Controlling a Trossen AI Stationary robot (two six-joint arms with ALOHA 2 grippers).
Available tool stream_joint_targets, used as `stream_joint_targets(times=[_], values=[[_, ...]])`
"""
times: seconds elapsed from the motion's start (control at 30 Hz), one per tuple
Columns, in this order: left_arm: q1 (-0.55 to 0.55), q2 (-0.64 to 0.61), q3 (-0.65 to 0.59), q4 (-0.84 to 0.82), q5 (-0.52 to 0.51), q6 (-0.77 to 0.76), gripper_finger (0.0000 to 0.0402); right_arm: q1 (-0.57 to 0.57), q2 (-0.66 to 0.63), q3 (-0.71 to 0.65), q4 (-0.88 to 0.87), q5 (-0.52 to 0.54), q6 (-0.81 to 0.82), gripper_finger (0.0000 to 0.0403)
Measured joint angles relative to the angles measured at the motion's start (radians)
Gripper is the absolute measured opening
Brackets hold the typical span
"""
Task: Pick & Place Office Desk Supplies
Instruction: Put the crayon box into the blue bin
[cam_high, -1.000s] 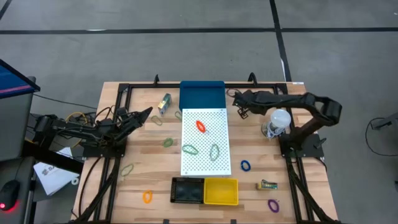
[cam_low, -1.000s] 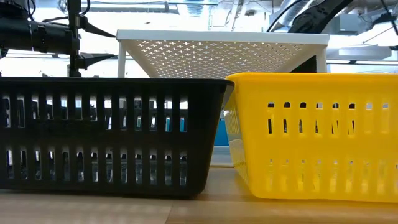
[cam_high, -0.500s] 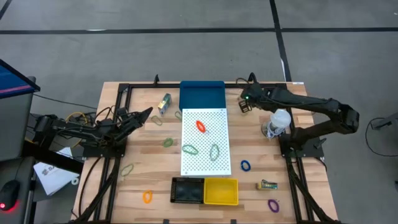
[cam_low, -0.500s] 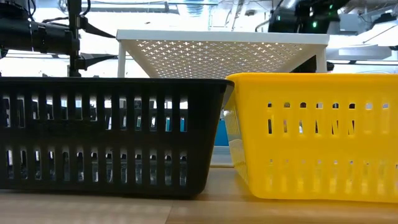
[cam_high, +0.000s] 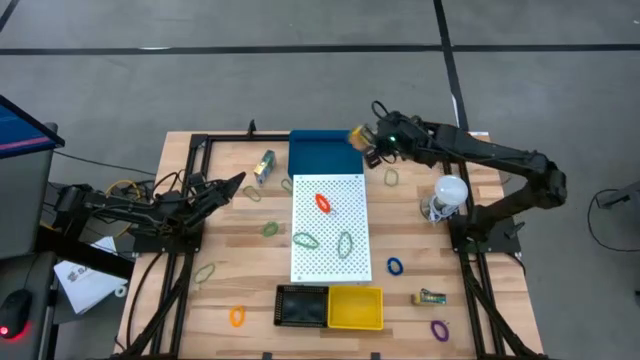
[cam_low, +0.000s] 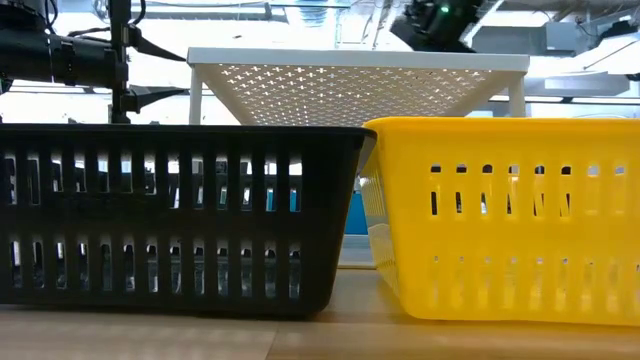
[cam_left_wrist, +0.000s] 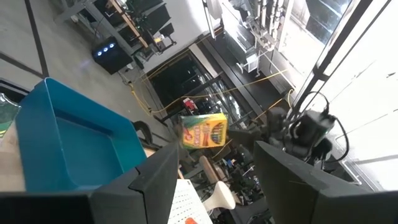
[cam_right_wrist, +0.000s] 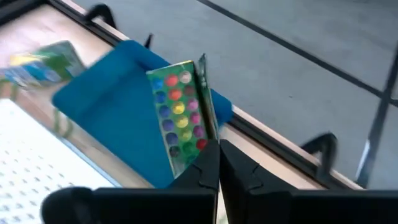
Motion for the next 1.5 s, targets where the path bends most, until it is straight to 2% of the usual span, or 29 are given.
stream_joint_targets(times=[0.23,0.5,0.8,1.37,1.5], values=[[0.000,0.000,0.000,-0.019,0.001,0.000,0.0205,-0.003,0.165,0.188,0.000,-0.064,-0.003,0.0000],[0.000,0.007,0.000,-0.040,0.002,0.000,0.0205,-0.037,0.317,0.307,-0.014,-0.159,0.031,0.0000],[0.000,0.007,0.000,-0.039,0.005,0.000,0.0205,-0.096,0.434,0.329,-0.019,-0.225,0.098,0.0000],[0.000,0.007,0.000,-0.038,0.038,-0.023,0.0205,-0.176,0.593,0.327,-0.096,-0.221,0.076,0.0000],[0.000,0.007,0.000,-0.038,0.052,-0.023,0.0205,-0.168,0.607,0.328,-0.080,-0.258,0.057,0.0001]])
